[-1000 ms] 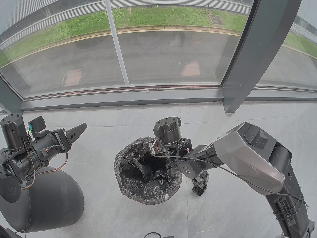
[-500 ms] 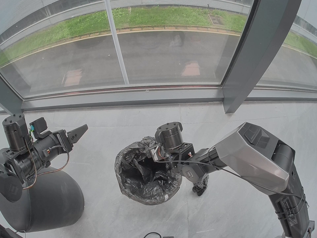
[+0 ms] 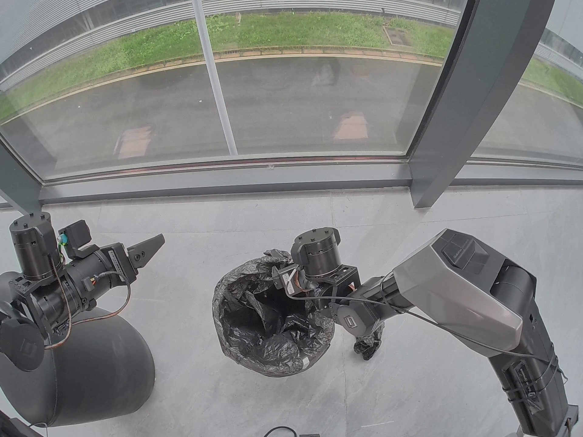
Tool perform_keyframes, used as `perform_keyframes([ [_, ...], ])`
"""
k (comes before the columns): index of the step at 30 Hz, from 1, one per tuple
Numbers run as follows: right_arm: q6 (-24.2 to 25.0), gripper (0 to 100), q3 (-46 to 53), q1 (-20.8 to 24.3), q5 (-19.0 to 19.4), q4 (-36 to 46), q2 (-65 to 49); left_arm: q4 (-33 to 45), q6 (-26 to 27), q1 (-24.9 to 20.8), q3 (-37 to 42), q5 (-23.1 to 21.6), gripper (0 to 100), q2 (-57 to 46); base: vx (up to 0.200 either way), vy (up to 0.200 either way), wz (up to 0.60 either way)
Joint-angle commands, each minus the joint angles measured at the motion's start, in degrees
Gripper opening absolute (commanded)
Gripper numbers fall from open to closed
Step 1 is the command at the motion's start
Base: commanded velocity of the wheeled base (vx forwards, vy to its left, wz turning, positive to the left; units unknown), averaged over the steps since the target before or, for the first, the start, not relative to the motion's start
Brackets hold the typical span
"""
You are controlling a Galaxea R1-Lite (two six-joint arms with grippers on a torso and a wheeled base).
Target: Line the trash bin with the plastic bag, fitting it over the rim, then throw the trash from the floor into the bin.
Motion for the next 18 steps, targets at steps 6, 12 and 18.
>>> perform_keyframes([
  [6, 0.0, 100, -0.3, -0.2, -0.3, -0.1, 1.0, 0.0, -0.1, -0.1, 0.1, 0.0, 100, 0.4, 0.0, 0.0, 0.0],
  [12, 0.5, 100, 3.3, 0.7, -0.5, -0.2, -2.4, 0.0, -0.1, 0.0, 0.1, 0.0, 100, 0.4, 0.0, 0.0, 0.0],
  [18, 0.5, 100, 12.7, 2.4, -0.3, -0.1, -9.4, 0.0, -0.1, 0.0, 0.1, 0.0, 100, 0.3, 0.0, 0.0, 0.0],
])
